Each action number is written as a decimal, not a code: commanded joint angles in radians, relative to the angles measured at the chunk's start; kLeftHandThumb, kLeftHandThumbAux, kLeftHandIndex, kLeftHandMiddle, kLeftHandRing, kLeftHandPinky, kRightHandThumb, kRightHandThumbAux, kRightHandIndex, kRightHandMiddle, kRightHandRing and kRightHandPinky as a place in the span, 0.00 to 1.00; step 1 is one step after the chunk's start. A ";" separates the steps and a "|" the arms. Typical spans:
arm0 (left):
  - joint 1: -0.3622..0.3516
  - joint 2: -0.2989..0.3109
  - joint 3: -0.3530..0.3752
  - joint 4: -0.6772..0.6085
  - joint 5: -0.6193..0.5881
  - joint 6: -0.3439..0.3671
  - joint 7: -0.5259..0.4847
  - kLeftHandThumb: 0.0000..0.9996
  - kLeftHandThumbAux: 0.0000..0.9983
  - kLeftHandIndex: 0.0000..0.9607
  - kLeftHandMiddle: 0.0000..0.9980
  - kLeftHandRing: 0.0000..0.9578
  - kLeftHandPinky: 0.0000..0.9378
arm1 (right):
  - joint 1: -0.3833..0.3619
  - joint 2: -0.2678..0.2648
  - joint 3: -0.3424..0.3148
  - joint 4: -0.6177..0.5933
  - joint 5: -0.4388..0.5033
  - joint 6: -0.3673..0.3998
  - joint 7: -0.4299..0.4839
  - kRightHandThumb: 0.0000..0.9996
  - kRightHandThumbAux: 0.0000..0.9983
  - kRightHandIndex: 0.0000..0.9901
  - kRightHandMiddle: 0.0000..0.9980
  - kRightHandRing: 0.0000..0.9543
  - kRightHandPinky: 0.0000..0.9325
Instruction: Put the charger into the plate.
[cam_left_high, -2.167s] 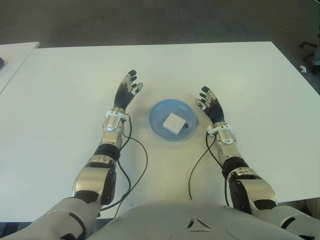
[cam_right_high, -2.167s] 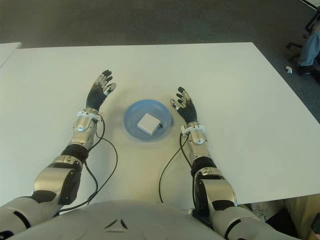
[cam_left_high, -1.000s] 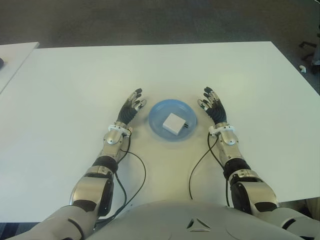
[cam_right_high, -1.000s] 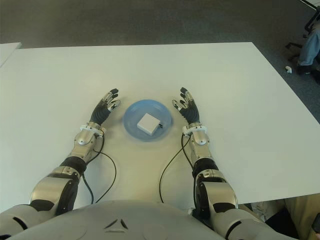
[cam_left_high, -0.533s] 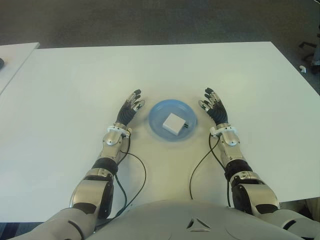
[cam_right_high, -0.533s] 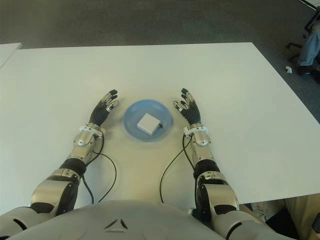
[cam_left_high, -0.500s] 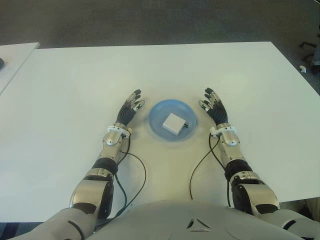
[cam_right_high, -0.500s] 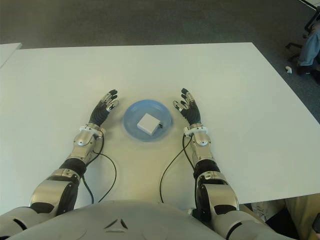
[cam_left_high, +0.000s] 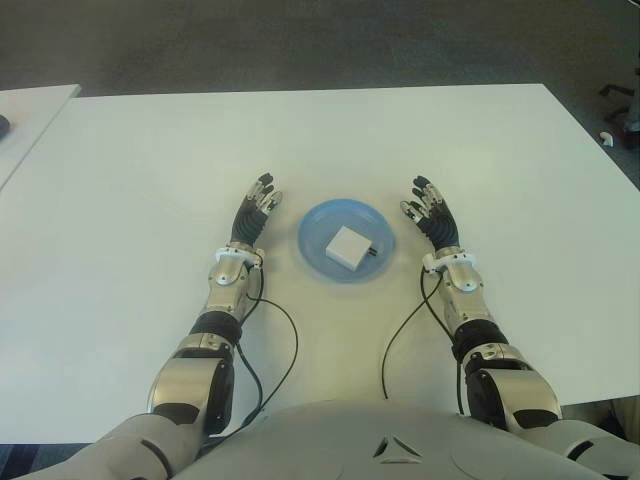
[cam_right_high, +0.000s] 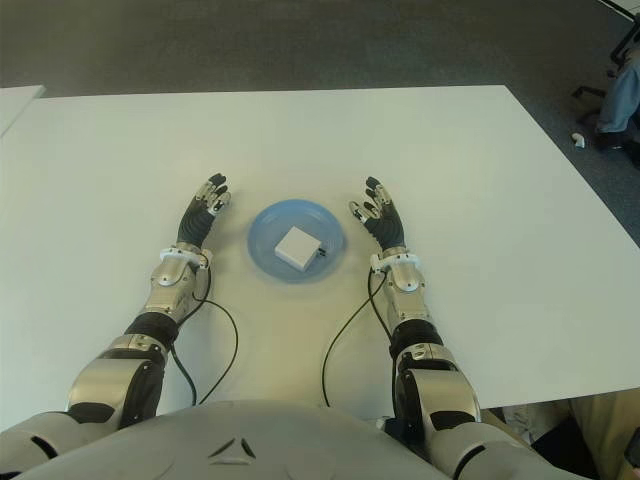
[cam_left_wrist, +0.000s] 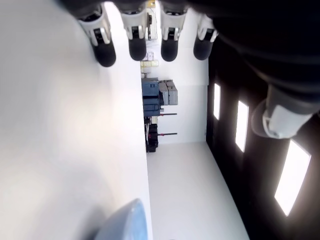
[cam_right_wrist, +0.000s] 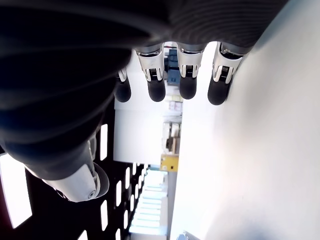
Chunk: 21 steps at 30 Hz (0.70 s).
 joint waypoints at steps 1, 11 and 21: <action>0.036 -0.021 0.013 -0.010 -0.014 0.056 0.025 0.04 0.50 0.00 0.00 0.00 0.00 | 0.016 -0.003 -0.004 -0.002 0.001 0.024 -0.008 0.10 0.68 0.00 0.00 0.00 0.00; 0.050 -0.043 0.020 -0.053 -0.015 0.077 0.067 0.06 0.50 0.00 0.00 0.00 0.00 | 0.021 -0.003 -0.005 -0.012 0.005 0.027 -0.011 0.10 0.69 0.00 0.00 0.00 0.00; 0.063 -0.053 0.030 -0.100 -0.037 0.133 0.047 0.07 0.47 0.00 0.00 0.00 0.00 | 0.017 -0.001 -0.008 -0.011 0.008 0.032 -0.011 0.10 0.71 0.00 0.00 0.00 0.00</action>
